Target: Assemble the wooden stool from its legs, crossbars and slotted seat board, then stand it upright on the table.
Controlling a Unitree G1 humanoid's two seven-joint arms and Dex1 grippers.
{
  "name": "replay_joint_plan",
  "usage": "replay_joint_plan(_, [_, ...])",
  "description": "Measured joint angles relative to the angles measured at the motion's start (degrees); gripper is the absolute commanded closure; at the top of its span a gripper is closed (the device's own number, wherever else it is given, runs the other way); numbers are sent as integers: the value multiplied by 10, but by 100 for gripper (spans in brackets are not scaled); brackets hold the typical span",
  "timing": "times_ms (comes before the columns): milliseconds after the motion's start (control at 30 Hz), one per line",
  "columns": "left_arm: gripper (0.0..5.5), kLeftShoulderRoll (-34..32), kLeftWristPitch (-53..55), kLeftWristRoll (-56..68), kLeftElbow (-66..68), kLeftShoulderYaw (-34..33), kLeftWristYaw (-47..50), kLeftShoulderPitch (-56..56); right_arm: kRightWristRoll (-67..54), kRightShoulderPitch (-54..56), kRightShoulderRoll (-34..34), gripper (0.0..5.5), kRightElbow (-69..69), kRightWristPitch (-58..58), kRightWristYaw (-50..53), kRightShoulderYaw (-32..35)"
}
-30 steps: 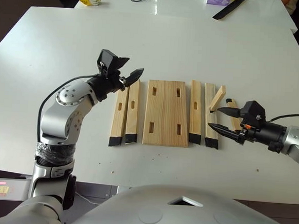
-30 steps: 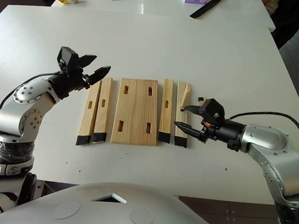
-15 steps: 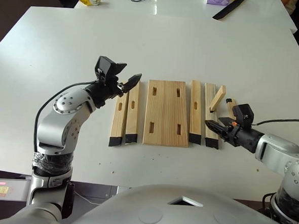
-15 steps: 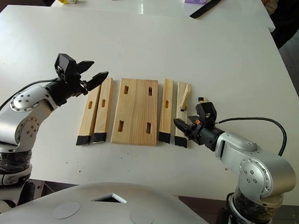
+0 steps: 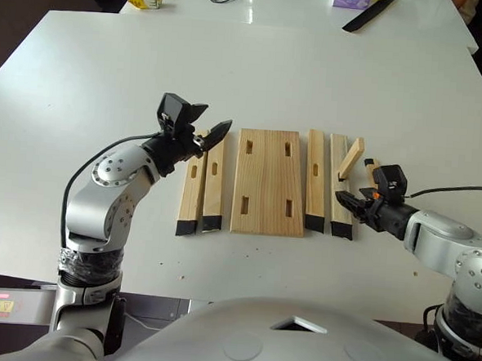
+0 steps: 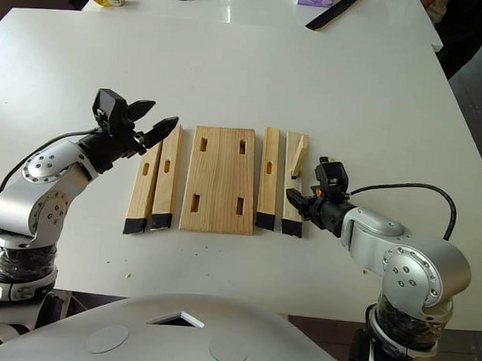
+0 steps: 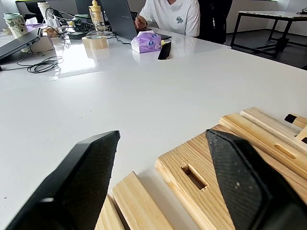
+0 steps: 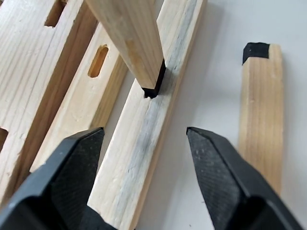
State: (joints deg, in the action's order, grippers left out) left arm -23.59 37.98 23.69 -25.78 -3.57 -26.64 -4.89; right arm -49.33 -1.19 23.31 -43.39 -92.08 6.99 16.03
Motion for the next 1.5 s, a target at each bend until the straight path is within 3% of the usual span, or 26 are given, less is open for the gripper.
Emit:
replay_joint_plan(133, [218,9,0,0,-7,5,5,9,-14,1,20,234,9,0,11,-9])
replay_joint_plan(533, [218,20,-5,-2,-11,8,20,22,-51,28,48,78,26,0,43,-24])
replay_joint_plan(1033, [218,23,-8,-3,-11,26,22,21,-112,9,22,78,51,0,128,-47])
replay_joint_plan(1500, [218,17,0,-2,-11,30,17,20,-43,-12,23,78,54,9,122,-54])
